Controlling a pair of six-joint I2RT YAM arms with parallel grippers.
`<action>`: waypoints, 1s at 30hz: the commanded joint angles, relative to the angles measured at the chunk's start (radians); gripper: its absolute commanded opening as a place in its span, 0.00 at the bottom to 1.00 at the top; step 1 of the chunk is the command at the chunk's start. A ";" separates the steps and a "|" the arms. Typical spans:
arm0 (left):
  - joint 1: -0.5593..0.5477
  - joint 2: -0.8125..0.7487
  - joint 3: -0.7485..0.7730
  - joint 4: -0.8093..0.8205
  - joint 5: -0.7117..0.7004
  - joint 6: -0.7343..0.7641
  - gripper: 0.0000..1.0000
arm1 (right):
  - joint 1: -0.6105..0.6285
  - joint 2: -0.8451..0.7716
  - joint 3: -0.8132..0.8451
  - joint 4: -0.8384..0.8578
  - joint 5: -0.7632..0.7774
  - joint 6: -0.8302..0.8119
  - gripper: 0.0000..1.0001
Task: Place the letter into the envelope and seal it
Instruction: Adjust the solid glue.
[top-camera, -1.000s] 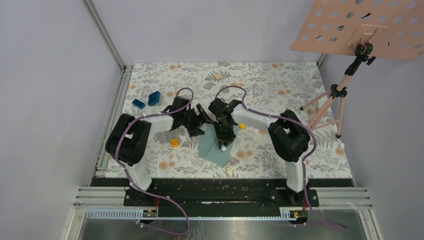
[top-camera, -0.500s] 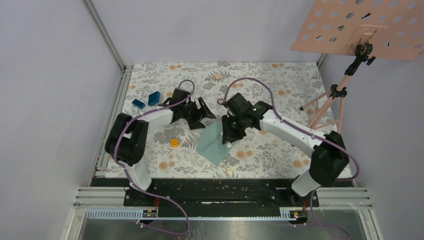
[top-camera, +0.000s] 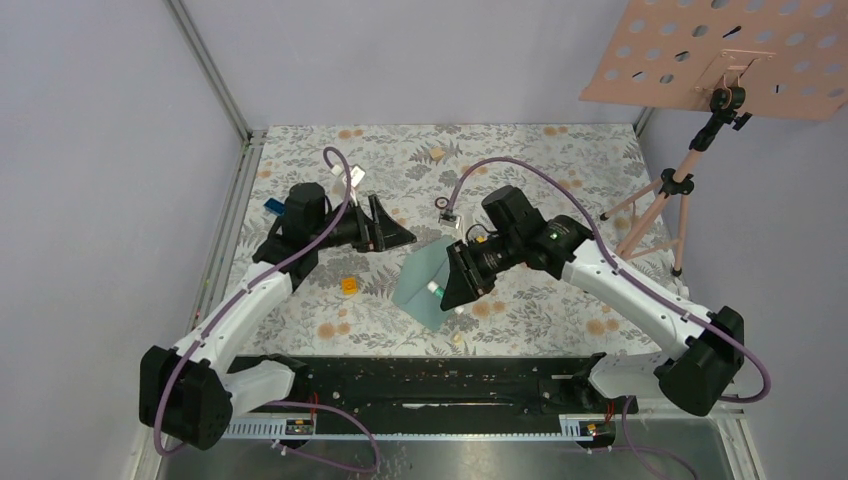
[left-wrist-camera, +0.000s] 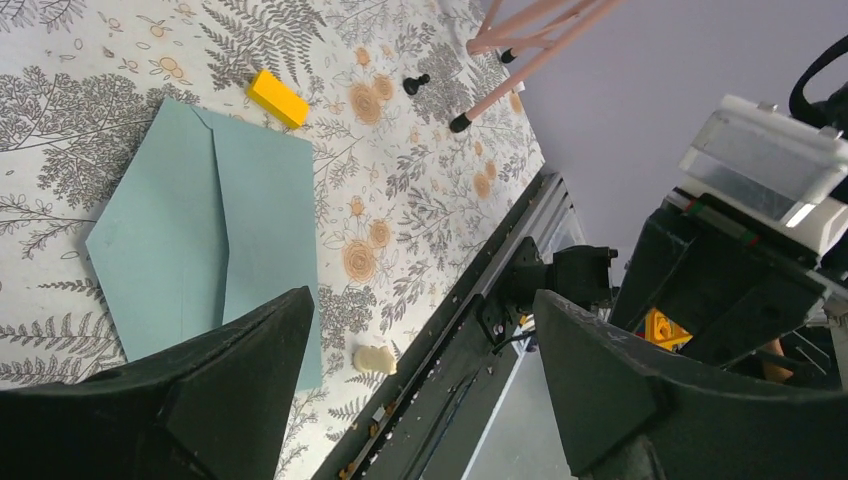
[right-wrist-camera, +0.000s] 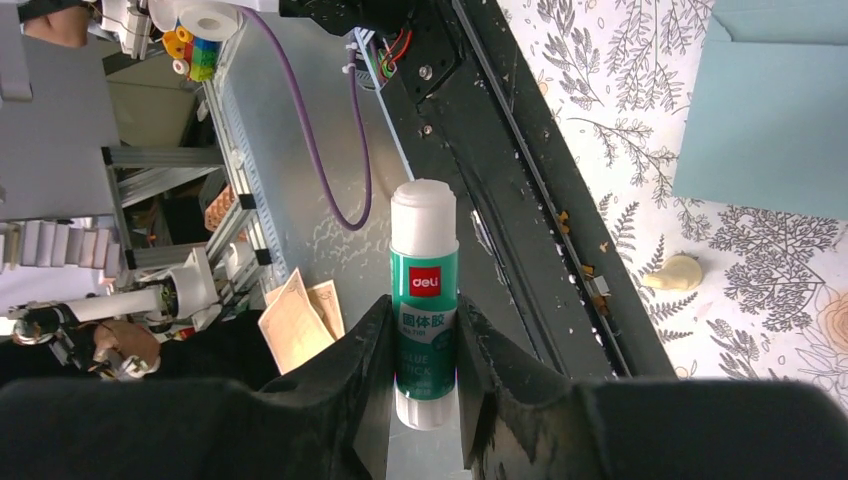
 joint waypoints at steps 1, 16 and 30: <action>0.007 -0.018 0.059 -0.063 0.051 0.051 0.84 | -0.008 -0.066 0.052 -0.007 -0.027 -0.058 0.00; 0.004 -0.053 -0.021 -0.061 0.010 -0.435 0.89 | -0.002 -0.085 0.018 0.040 0.444 -0.026 0.00; -0.085 0.001 -0.028 0.023 0.056 -0.427 0.88 | 0.003 -0.032 0.010 0.055 0.359 -0.020 0.00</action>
